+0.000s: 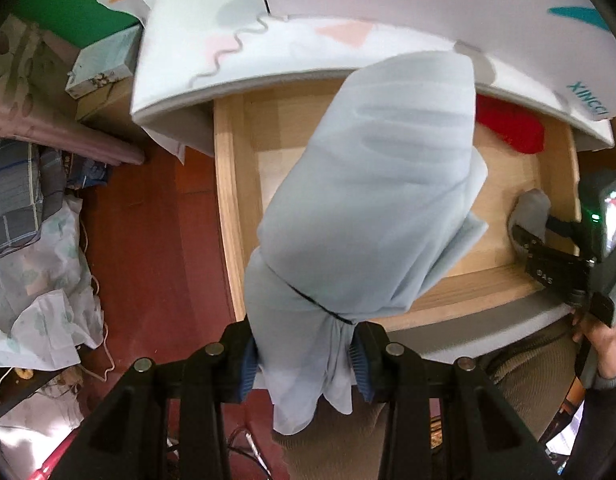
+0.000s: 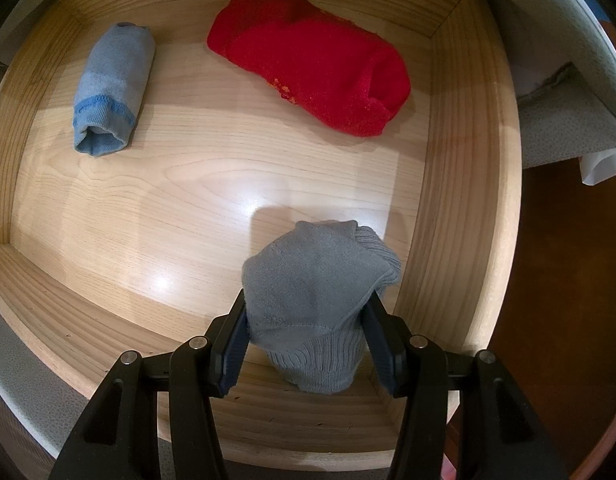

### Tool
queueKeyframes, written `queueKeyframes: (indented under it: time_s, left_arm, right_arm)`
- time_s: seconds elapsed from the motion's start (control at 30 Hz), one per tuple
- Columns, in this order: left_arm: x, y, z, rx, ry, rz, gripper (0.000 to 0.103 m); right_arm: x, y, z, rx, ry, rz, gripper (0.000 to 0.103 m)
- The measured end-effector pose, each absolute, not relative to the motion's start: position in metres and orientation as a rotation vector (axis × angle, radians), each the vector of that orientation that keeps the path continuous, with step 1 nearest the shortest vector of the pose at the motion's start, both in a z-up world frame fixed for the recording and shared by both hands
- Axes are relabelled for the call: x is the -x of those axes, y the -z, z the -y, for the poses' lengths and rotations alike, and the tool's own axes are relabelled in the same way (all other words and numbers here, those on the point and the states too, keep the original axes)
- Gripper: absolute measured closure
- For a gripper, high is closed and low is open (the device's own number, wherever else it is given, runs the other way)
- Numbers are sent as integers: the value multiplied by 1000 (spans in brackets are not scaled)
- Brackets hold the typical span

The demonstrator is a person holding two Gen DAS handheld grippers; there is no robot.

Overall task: Take underwear out of drawer
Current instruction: 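Carry the pale blue bundle up over the white box with the left gripper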

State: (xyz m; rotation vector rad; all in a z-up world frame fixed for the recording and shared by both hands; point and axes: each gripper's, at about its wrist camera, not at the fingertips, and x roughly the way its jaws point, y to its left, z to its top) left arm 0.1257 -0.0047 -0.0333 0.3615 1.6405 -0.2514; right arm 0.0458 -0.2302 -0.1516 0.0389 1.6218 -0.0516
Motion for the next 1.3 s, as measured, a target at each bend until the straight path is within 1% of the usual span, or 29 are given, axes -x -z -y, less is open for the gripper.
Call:
queueKeyframes:
  time_s: [0.3,0.57,0.77,1.07,1.17,1.3]
  left_arm:
    - [-112,-1,-5,-276,278,-1510,64]
    - [-100,-51,-3,-183,337,-1259,64]
    - [-96,-95,10,-172,386,-1086,64]
    - [-124,-166,40,-112,437,-893,64]
    - [-142,-180,49,-87,450,-857,64]
    - [-166,-185,56,-34,461,-844,64]
  right_arm:
    - [-49,153,229,-38,52,-1621,53]
    - [-50,153,228,-36,51,-1621,53]
    - [-50,153,228,-36,51,-1621,53]
    - [-50,153,228,-36,51,-1619,53]
    - [-50,153,228,-36,51,-1619,53]
    - [-49,152,228,-39,57,-1616,53]
